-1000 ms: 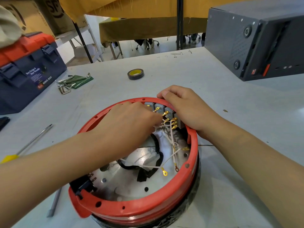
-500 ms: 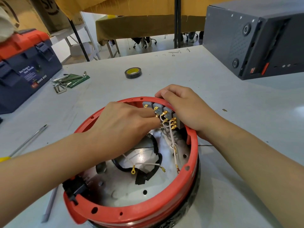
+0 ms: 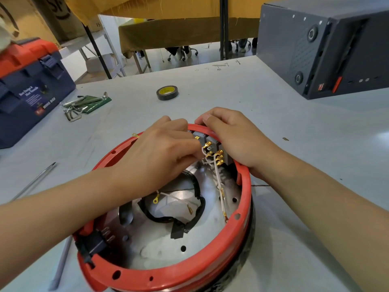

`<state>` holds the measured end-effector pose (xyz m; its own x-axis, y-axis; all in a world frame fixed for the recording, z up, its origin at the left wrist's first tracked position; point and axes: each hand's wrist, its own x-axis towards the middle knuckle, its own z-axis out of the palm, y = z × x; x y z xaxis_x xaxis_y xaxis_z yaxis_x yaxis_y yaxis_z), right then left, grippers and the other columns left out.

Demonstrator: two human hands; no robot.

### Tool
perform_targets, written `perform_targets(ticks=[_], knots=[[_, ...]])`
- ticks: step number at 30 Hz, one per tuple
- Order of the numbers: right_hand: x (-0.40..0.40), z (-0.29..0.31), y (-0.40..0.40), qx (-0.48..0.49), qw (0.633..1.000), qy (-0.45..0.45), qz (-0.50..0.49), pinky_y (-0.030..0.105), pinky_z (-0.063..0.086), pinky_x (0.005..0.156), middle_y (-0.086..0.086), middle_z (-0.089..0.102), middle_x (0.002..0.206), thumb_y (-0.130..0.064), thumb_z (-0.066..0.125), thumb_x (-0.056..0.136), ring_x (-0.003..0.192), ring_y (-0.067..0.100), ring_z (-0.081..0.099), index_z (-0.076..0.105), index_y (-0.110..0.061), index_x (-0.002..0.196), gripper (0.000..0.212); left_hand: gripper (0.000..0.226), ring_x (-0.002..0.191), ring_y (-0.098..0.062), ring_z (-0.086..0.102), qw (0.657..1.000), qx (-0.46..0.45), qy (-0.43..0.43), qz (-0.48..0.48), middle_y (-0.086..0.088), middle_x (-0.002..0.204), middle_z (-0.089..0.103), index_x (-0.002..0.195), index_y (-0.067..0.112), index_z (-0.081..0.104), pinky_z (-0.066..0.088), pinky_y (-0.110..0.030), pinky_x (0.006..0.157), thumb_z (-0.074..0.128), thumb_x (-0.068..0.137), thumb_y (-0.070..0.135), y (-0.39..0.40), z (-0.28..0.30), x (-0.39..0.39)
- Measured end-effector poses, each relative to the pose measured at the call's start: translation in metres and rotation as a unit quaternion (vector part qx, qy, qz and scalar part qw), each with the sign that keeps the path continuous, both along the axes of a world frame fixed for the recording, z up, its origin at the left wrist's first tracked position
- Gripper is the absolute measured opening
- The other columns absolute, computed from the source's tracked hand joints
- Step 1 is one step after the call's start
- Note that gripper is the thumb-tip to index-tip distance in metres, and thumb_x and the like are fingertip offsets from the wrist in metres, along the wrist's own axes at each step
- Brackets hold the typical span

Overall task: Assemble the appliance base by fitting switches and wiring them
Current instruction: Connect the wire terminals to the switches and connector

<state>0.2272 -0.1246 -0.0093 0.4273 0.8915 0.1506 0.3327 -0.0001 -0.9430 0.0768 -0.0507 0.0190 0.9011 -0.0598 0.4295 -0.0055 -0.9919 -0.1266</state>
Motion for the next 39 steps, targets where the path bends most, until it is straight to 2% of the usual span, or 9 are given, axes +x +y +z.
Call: perform_targets(ticks=[3,9,15,20,25,33,39], knots=[[0.0,0.0,-0.001,0.001,1.0,0.001,0.001,0.031,0.051,0.084,-0.002,0.067,0.097,-0.027,0.043,0.098,0.091,0.013,0.063,0.068,-0.019,0.1,0.026,0.012,0.06,-0.022,0.048,1.0,0.0,-0.007,0.001,-0.002,0.06,0.059,0.069,0.008,0.067,0.025,-0.027,0.059,0.068,0.081,0.008,0.0,-0.004,0.0],[0.0,-0.001,-0.001,0.002,1.0,0.002,0.002,0.031,0.052,0.083,0.0,0.068,0.097,-0.028,0.043,0.098,0.09,0.013,0.064,0.067,-0.019,0.099,0.026,0.011,0.058,-0.026,0.049,1.0,0.017,0.001,0.002,-0.007,0.061,0.056,0.068,0.004,0.063,0.037,-0.034,0.053,0.066,0.078,0.003,-0.002,-0.007,0.001],[0.0,-0.001,0.0,-0.001,1.0,0.002,0.0,0.038,0.052,0.089,0.001,0.068,0.098,-0.029,0.043,0.098,0.092,0.016,0.064,0.067,-0.021,0.097,0.025,0.024,0.063,-0.027,0.053,1.0,0.009,0.014,-0.011,-0.007,0.067,0.059,0.071,0.004,0.064,0.039,-0.037,0.056,0.055,0.088,0.018,0.002,-0.007,-0.002],[0.0,0.0,-0.002,-0.002,1.0,0.001,0.001,0.038,0.052,0.088,0.0,0.068,0.097,-0.03,0.043,0.098,0.091,0.015,0.064,0.067,-0.021,0.098,0.026,0.013,0.064,-0.028,0.054,1.0,-0.011,0.012,-0.015,-0.007,0.068,0.061,0.071,0.004,0.064,0.042,-0.038,0.057,0.066,0.084,0.009,0.005,-0.008,-0.005],[-0.001,0.001,-0.002,-0.005,1.0,-0.003,0.0,0.042,0.051,0.091,0.003,0.068,0.098,-0.03,0.042,0.098,0.092,0.017,0.065,0.067,-0.02,0.1,0.027,0.012,0.065,-0.028,0.055,0.999,-0.038,0.013,-0.019,-0.006,0.068,0.061,0.071,0.004,0.063,0.043,-0.044,0.056,0.067,0.082,0.008,0.005,-0.009,-0.007],[-0.001,0.001,-0.002,-0.006,1.0,-0.002,0.001,0.037,0.052,0.089,0.001,0.068,0.099,-0.03,0.042,0.099,0.092,0.015,0.064,0.067,-0.019,0.103,0.028,0.009,0.066,-0.029,0.056,0.998,-0.052,0.014,-0.023,-0.007,0.071,0.063,0.072,0.004,0.064,0.043,-0.045,0.058,0.067,0.08,0.004,0.006,-0.013,-0.005],[-0.001,0.001,-0.003,-0.003,1.0,-0.01,0.0,0.037,0.051,0.089,0.001,0.068,0.098,-0.029,0.042,0.099,0.092,0.015,0.064,0.067,-0.018,0.103,0.028,0.01,0.067,-0.024,0.052,0.999,-0.033,0.023,-0.006,-0.004,0.069,0.061,0.072,0.006,0.063,0.038,-0.038,0.058,0.066,0.081,0.007,0.005,-0.01,-0.005]])
